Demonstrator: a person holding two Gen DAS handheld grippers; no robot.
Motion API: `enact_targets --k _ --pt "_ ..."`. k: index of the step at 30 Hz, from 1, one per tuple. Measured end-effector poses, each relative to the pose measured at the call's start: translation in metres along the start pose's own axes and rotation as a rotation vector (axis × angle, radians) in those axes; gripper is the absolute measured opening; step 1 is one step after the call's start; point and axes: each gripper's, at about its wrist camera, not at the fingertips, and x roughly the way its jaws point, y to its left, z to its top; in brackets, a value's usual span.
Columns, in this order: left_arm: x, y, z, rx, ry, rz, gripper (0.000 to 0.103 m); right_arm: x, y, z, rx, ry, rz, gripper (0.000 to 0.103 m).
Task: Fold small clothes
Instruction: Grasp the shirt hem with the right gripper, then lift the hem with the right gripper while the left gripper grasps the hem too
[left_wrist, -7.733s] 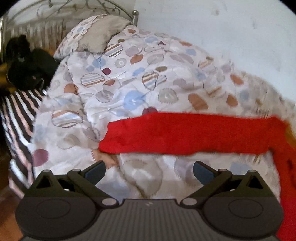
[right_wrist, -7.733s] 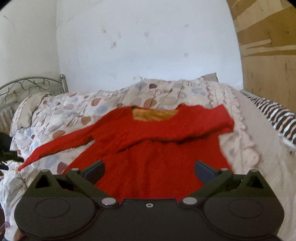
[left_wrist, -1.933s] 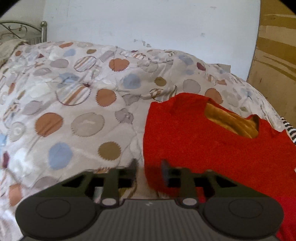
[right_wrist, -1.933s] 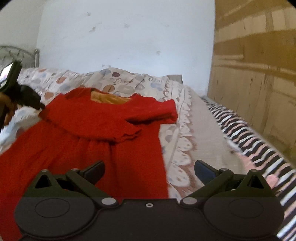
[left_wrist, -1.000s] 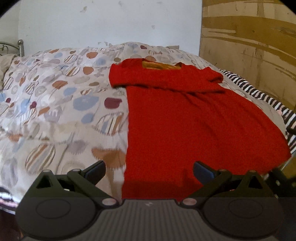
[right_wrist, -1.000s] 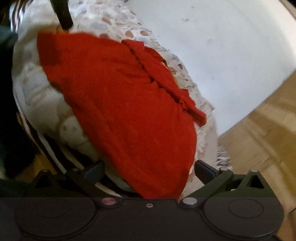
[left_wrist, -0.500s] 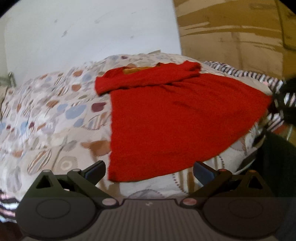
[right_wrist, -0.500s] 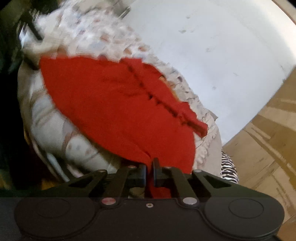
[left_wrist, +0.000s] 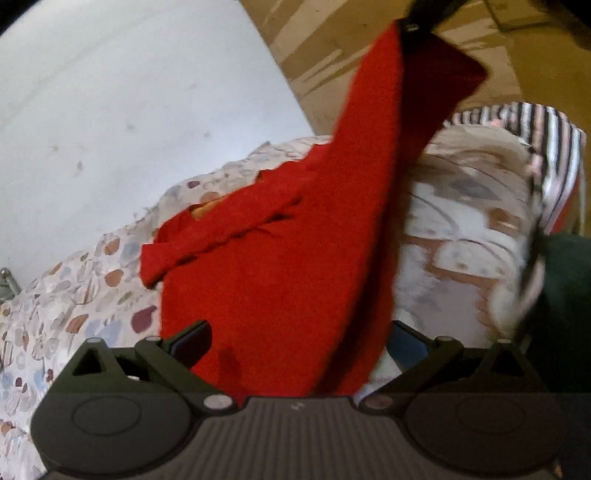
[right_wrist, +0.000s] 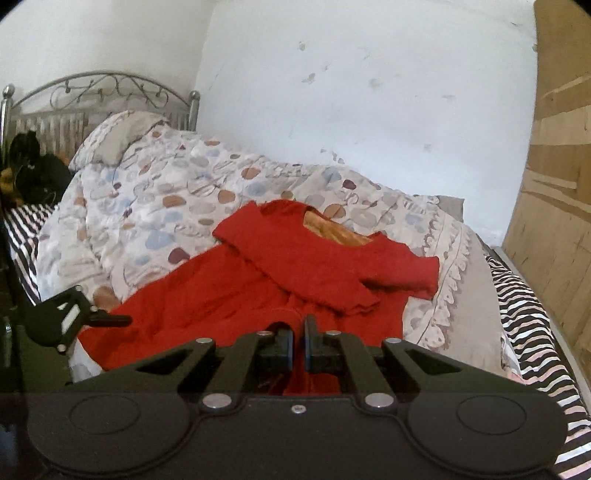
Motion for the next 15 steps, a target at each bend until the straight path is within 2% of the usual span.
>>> enact_targets --k 2,5,9,11,15 --pt "0.006 0.007 0.000 -0.008 0.006 0.019 0.102 -0.002 -0.006 0.004 0.030 -0.003 0.011 0.005" --pt "0.008 0.006 -0.003 -0.015 0.033 0.002 0.102 0.001 -0.011 0.005 0.072 -0.010 0.019 0.005" --pt "0.001 -0.009 -0.011 0.051 0.020 0.032 0.100 0.001 -0.014 0.009 0.099 -0.023 0.033 0.005" --pt "-0.001 -0.010 -0.011 0.059 0.019 0.021 0.093 -0.002 -0.013 0.010 0.093 -0.035 0.032 0.005" --pt "-0.002 0.000 -0.014 0.063 0.045 0.018 0.071 -0.009 -0.016 0.009 0.085 -0.050 0.023 0.005"
